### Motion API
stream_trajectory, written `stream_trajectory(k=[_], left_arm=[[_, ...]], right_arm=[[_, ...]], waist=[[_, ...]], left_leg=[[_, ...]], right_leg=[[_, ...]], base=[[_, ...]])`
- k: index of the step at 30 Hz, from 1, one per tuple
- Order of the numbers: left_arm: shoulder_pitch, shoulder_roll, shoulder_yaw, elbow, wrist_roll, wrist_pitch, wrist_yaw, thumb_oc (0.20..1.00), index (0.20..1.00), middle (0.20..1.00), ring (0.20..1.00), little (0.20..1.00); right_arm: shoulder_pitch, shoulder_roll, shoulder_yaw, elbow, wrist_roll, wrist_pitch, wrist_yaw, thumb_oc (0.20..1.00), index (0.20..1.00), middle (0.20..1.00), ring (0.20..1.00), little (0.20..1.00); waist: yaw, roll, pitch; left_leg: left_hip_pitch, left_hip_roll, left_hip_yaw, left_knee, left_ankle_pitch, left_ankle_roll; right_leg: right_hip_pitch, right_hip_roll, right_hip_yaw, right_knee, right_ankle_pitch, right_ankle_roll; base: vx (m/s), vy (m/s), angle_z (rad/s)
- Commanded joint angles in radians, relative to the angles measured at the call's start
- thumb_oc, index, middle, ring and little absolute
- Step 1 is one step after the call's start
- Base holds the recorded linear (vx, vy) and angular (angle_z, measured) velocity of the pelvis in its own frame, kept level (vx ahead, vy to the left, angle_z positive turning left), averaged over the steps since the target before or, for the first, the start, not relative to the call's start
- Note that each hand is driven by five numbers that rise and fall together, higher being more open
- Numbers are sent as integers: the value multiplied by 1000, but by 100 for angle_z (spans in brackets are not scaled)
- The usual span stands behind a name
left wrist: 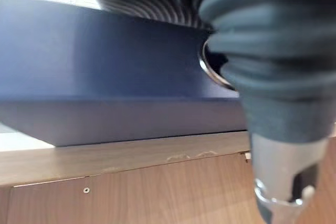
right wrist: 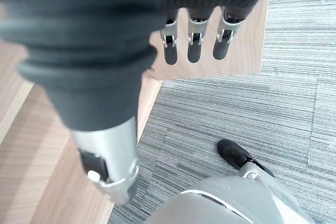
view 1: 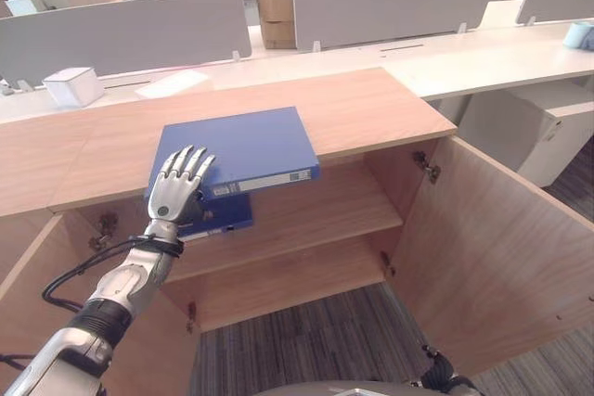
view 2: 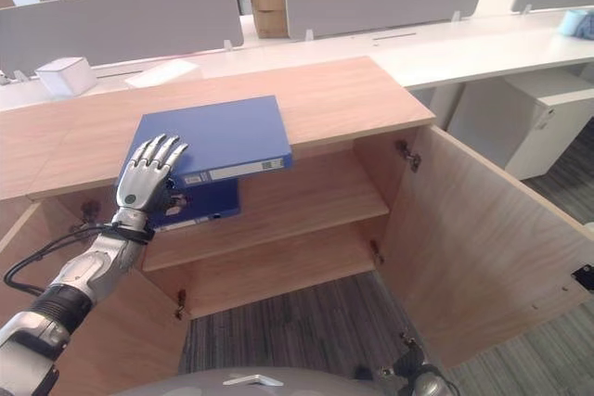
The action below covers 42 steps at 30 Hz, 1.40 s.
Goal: Put the empty folder in the office cabinet
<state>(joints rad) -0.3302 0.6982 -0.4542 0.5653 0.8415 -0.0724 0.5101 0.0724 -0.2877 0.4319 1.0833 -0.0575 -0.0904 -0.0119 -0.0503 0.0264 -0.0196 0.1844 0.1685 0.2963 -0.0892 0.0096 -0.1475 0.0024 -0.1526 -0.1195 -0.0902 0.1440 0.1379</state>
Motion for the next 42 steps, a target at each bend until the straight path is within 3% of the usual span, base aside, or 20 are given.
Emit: stream_trajectory(k=[1,3,4,5,6,19,28,30,34,36,39,40,42], left_arm=[[-141,84,-13,81,15,54,28,1000,1000,1000,1000,1000],[-151,84,-19,98,10,57,25,1000,1000,1000,1000,1000],[-163,85,-27,113,9,59,27,780,780,780,780,780],[-175,84,-34,127,4,59,28,244,244,244,244,244],[-185,82,-43,139,-1,59,29,200,200,200,200,200],[-179,100,-20,28,-35,21,23,200,200,200,200,200],[-90,125,222,-333,-208,-74,52,200,200,200,200,200],[-83,127,229,-340,-209,-74,48,200,200,200,200,200],[-48,65,333,-514,-426,-179,10,200,200,200,200,200],[-44,65,338,-520,-430,-178,5,200,200,200,200,200],[0,-5,389,-633,-739,-286,-81,200,200,200,200,200],[5,-5,395,-637,-747,-286,-89,200,200,200,200,200],[26,-33,408,-672,-918,-332,-179,200,200,200,200,200]], right_arm=[[-64,-10,32,17,21,-46,-21,1000,1000,1000,1000,1000],[-64,-11,35,17,21,-47,-21,1000,1000,1000,1000,1000],[-64,-13,37,16,20,-49,-21,1000,1000,1000,1000,1000],[-63,-13,39,22,20,-49,-22,1000,1000,1000,1000,1000],[-65,-11,40,28,21,-50,-22,1000,1000,1000,1000,1000],[-70,-9,31,32,26,-48,-31,1000,1000,1000,1000,1000],[-66,4,-3,48,28,-23,-25,1000,1000,1000,1000,1000],[-67,3,-1,49,27,-23,-25,1000,1000,1000,1000,1000],[-73,3,2,50,18,-16,-14,1000,1000,1000,1000,1000],[-74,1,3,50,18,-16,-14,1000,1000,1000,1000,1000],[-80,0,4,47,8,-8,-1,1000,1000,1000,1000,1000],[-79,-2,5,46,8,-8,-1,1000,1000,1000,1000,1000],[-80,-4,3,46,5,-7,8,1000,1000,1000,1000,1000]], waist=[[-22,-18,0],[-24,-17,-1],[-26,-17,-1],[-28,-17,-2],[-28,-17,-2],[-17,-19,-4],[11,-27,-5],[9,-27,-5],[19,-30,-6],[18,-28,-6],[24,-31,-4],[23,-30,-4],[25,-30,-3]], left_leg=[[-19,14,-42,2,-37,5],[-17,14,-40,2,-37,5],[-17,14,-38,2,-37,5],[-16,14,-37,2,-37,5],[-15,13,-36,2,-37,5],[-13,12,-39,2,-38,6],[-20,13,-58,2,-33,5],[-20,13,-58,2,-33,5],[-29,11,-70,2,-26,5],[-29,11,-71,2,-26,5],[-33,10,-77,2,-22,7],[-33,10,-77,2,-22,7],[-35,10,-79,2,-20,7]], right_leg=[[74,-59,10,13,-82,54],[73,-59,12,13,-82,55],[73,-59,14,13,-81,55],[72,-60,15,13,-80,56],[72,-60,15,13,-80,56],[78,-61,9,13,-82,57],[87,-60,-5,10,-84,51],[87,-60,-5,10,-84,51],[89,-60,-15,10,-83,47],[89,-60,-16,10,-83,47],[90,-61,-19,10,-80,45],[90,-61,-19,10,-80,45],[90,-61,-19,9,-79,45]], base=[[0,0,0],[0,0,0],[0,0,0],[0,0,0],[0,0,0],[0,0,0],[0,0,0],[0,0,0],[-8,-1,0],[-17,-2,4],[-33,-1,5],[0,0,0],[0,0,0]])
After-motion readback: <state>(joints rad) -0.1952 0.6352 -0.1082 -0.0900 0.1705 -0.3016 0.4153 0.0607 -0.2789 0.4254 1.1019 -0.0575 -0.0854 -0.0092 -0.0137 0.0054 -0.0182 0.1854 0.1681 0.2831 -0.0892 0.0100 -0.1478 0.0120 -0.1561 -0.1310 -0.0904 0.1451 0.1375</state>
